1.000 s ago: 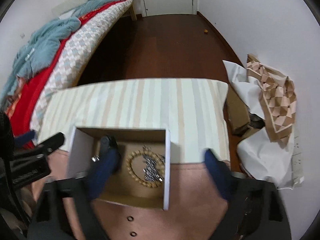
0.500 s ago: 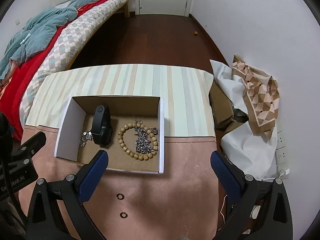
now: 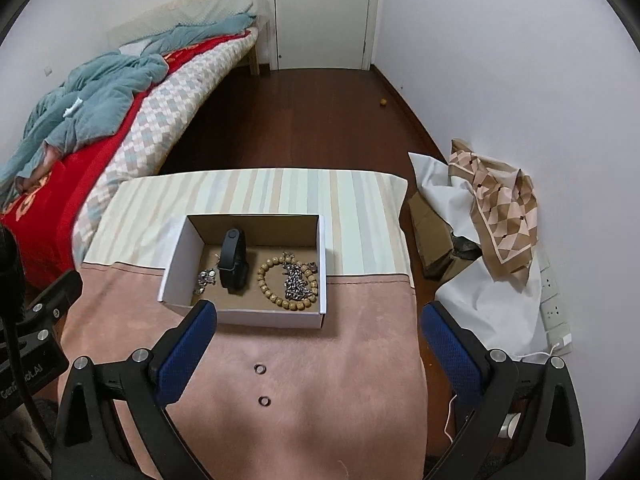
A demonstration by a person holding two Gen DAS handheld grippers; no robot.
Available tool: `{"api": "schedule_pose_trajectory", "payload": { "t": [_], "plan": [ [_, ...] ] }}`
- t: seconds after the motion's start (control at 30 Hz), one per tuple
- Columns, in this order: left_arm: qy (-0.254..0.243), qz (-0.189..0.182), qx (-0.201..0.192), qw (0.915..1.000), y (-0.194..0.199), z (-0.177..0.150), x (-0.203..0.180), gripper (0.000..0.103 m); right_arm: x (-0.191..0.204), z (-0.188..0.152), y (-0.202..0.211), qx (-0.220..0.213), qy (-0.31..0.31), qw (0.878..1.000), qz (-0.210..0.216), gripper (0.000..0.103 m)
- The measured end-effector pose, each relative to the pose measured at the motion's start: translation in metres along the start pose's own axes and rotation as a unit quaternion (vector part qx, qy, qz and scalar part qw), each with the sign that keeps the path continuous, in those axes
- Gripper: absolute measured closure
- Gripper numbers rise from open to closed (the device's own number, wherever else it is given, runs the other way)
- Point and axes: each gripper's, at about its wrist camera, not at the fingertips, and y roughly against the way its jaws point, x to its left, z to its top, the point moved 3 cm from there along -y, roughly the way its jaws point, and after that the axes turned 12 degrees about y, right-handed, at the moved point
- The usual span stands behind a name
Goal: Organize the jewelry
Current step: 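Lower the right tool to a black ring and close on it, then grasp the other black ring with the left tool while the right tool holds its ring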
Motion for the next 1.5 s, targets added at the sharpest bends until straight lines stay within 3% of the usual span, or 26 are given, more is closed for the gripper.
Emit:
{"api": "schedule_pose_trajectory", "payload": {
  "t": [0.3,0.53,0.73,0.87,0.97,1.1,1.27,1.33,1.37,1.5],
  "plan": [
    [-0.003,-0.018,-0.020,0.9996,0.040,-0.008,-0.002,0.000,0.000,-0.012,0.047,-0.031,-0.001,0.999,-0.014,0.000],
    [0.023,-0.018,-0.032,0.9991,0.046,-0.012,0.008,0.000,0.000,-0.018,0.069,-0.048,-0.009,0.999,-0.009,0.000],
    [0.039,0.022,-0.002,0.9990,0.005,-0.042,0.027,0.000,0.008,-0.042,0.036,-0.019,-0.023,0.999,0.044,0.000],
    [0.027,0.062,0.053,0.9963,-0.043,-0.078,0.038,0.000,0.023,-0.080,-0.019,0.031,-0.017,0.998,0.054,0.002],
    [0.016,0.072,0.090,0.9932,-0.072,-0.101,0.041,0.000,0.035,-0.105,-0.059,0.063,-0.012,0.996,0.068,0.030],
    [0.000,0.071,0.133,0.9885,-0.098,-0.122,0.040,0.000,0.045,-0.125,-0.094,0.076,-0.016,0.993,0.086,0.036],
    [-0.012,0.065,0.163,0.9844,-0.115,-0.133,0.039,0.000,0.062,-0.130,-0.110,0.070,0.007,0.993,0.091,0.050],
    [-0.015,0.066,0.168,0.9834,-0.118,-0.135,0.039,0.000,0.068,-0.132,-0.116,0.075,0.018,0.993,0.094,0.063],
    [-0.017,0.066,0.170,0.9831,-0.119,-0.135,0.039,0.000,0.072,-0.134,-0.118,0.079,0.023,0.992,0.090,0.064],
    [-0.022,0.069,0.171,0.9826,-0.121,-0.135,0.039,0.000,0.079,-0.133,-0.119,0.064,0.045,0.994,0.071,0.090]
  ]
}}
